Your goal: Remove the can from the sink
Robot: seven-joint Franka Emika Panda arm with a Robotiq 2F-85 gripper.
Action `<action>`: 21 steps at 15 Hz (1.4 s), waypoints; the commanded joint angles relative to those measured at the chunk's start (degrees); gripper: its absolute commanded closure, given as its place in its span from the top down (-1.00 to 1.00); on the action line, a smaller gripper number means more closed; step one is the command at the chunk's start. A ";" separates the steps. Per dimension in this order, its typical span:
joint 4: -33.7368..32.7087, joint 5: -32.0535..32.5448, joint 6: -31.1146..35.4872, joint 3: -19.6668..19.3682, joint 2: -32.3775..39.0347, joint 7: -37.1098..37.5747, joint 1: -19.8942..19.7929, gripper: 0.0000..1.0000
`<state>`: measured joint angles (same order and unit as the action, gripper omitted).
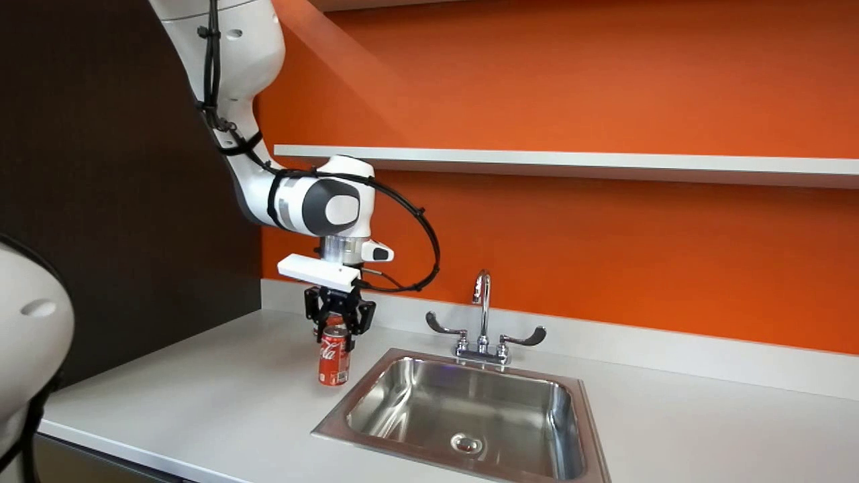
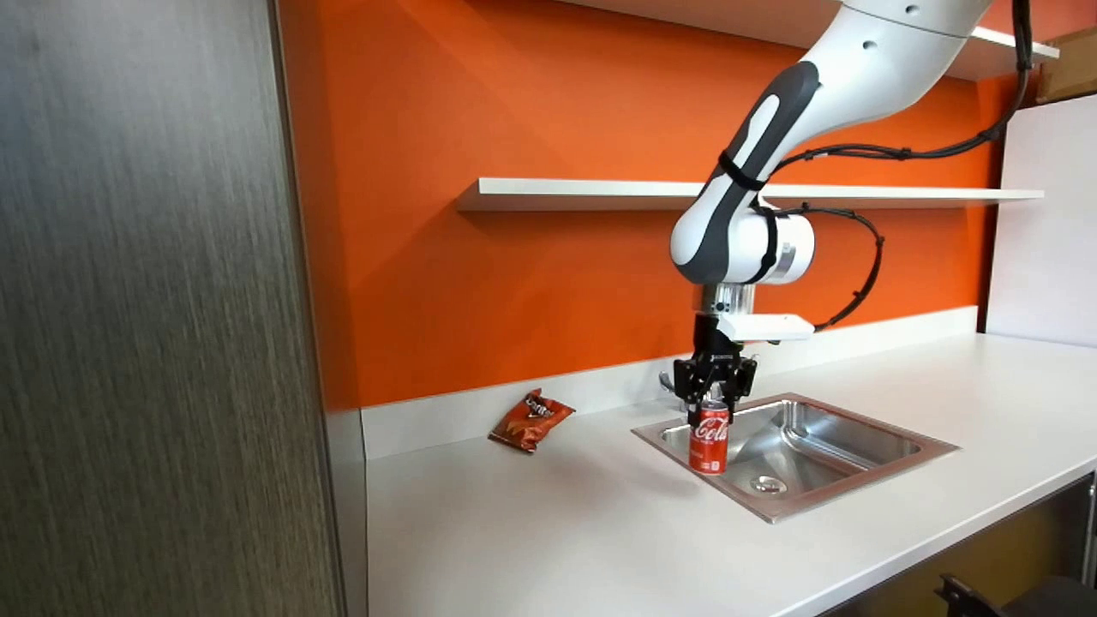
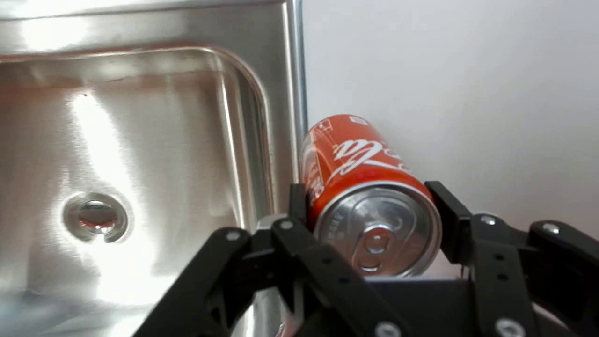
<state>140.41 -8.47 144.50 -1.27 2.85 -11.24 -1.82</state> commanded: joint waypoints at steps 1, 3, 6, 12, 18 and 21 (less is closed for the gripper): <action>1.50 2.15 -1.13 1.37 -0.86 -0.33 1.50 -0.22; 2.07 3.77 -0.66 1.84 -0.34 0.27 2.37 -0.22; 2.69 5.96 -0.74 2.27 0.07 0.62 3.16 -0.22; 3.32 9.56 -0.16 2.44 1.07 1.17 3.47 -0.22; 3.55 10.75 -0.08 2.47 1.09 1.21 3.44 0.88; 3.59 9.46 -1.22 2.65 -0.74 0.97 3.41 1.00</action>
<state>143.62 0.78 144.55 0.84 4.63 -11.20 1.65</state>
